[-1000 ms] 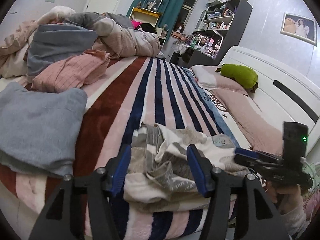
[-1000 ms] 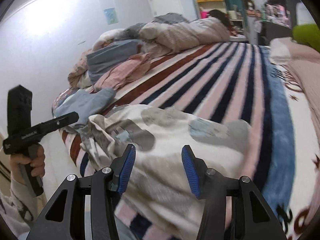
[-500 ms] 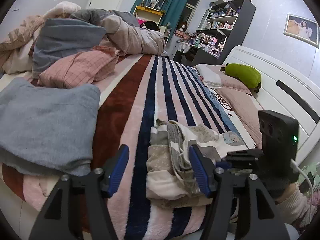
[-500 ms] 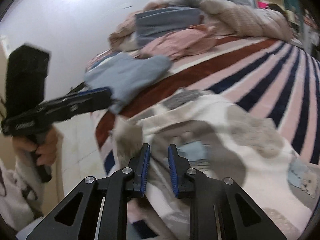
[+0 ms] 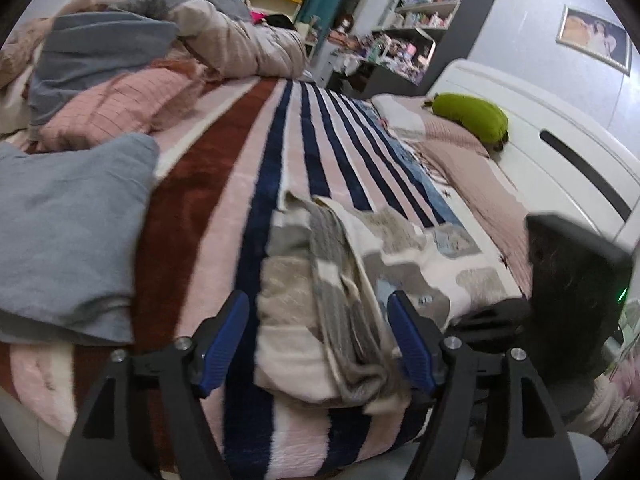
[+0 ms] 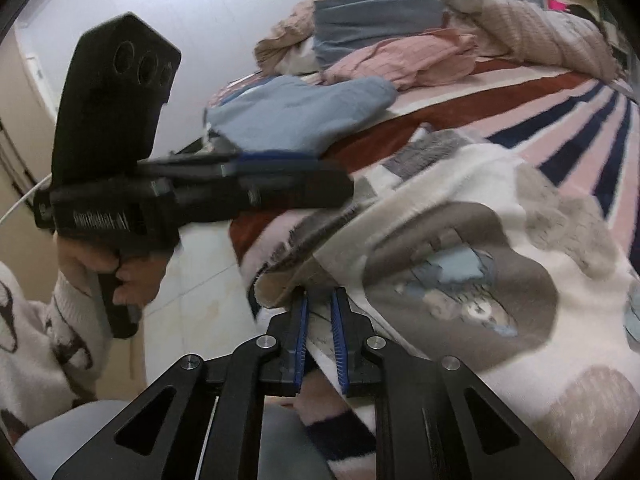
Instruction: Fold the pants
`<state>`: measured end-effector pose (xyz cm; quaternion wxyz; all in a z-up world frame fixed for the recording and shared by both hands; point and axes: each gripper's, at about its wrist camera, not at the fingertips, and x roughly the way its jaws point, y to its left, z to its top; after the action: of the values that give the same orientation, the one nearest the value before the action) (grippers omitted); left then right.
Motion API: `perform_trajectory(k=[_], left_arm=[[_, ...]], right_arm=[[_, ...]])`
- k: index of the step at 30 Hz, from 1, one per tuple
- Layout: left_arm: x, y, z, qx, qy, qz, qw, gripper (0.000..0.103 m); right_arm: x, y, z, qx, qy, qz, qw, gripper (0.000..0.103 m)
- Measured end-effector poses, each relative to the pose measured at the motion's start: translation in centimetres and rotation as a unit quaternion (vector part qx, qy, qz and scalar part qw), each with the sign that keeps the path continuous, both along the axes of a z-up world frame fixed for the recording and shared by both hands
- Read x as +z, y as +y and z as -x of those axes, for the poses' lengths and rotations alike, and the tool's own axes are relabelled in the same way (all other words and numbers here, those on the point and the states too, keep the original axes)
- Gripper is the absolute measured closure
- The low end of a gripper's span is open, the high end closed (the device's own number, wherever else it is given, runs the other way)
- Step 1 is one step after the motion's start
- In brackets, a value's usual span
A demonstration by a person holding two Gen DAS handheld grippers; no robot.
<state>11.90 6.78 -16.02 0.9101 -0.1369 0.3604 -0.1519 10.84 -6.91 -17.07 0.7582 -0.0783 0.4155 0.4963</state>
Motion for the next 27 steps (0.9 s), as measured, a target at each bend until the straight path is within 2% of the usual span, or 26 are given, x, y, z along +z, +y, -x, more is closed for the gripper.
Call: perform_trajectory(k=[2,4,7,9,10,13,16,19,22,25,27], left_arm=[[-0.3,-0.3,-0.3,-0.002,0.006,0.005,1.0000,0.035],[-0.4,-0.4,-0.5,-0.002,0.008,0.009,0.9999,0.035],[-0.4,-0.7,-1.1,0.002,0.008,0.002,1.0000,0.035],[-0.5,-0.9,-1.4,0.006,0.009,-0.004,0.9999,0.035],[-0.6,-0.9,-1.6,0.012,0.010,-0.010,0.9998,0.035],[-1.0,-0.5,-1.6,0.033,0.016,-0.026,0.9990,0.035],[-1.6,0.3,-1.3,0.044,0.024,-0.028,0.9983,0.035],[-2.3,0.9,-0.9,0.049,0.033,-0.020,0.9981,0.034],[-2.7,0.9,-0.4,0.052,0.033,-0.019,0.9979,0.034],[-3.0,1.0,-0.1,0.053,0.038,-0.011,0.9978,0.032],[-3.2,1.0,0.2,0.052,0.041,-0.010,0.9978,0.032]], right_arm=[[1.0,-1.7,0.1,-0.024,-0.003,-0.017,1.000,0.089],[2.2,-3.6,0.2,-0.051,-0.016,-0.025,0.998,0.077],[3.9,-7.7,0.1,-0.117,-0.038,-0.029,0.992,0.074],[4.4,-10.2,-0.5,-0.176,-0.056,-0.017,0.983,0.065],[4.3,-11.9,-0.8,-0.217,-0.069,0.002,0.974,0.060],[3.4,-14.4,-0.9,-0.279,-0.083,0.043,0.956,0.055],[1.7,-15.9,-0.3,-0.301,-0.073,0.057,0.949,0.054],[0.5,-16.8,0.6,-0.307,-0.048,0.034,0.950,0.048],[-0.9,-17.9,1.4,-0.315,-0.009,0.006,0.949,0.046],[-2.2,-18.1,2.4,-0.320,-0.005,0.021,0.947,0.046],[-2.4,-18.8,3.0,-0.327,0.004,0.007,0.945,0.046]])
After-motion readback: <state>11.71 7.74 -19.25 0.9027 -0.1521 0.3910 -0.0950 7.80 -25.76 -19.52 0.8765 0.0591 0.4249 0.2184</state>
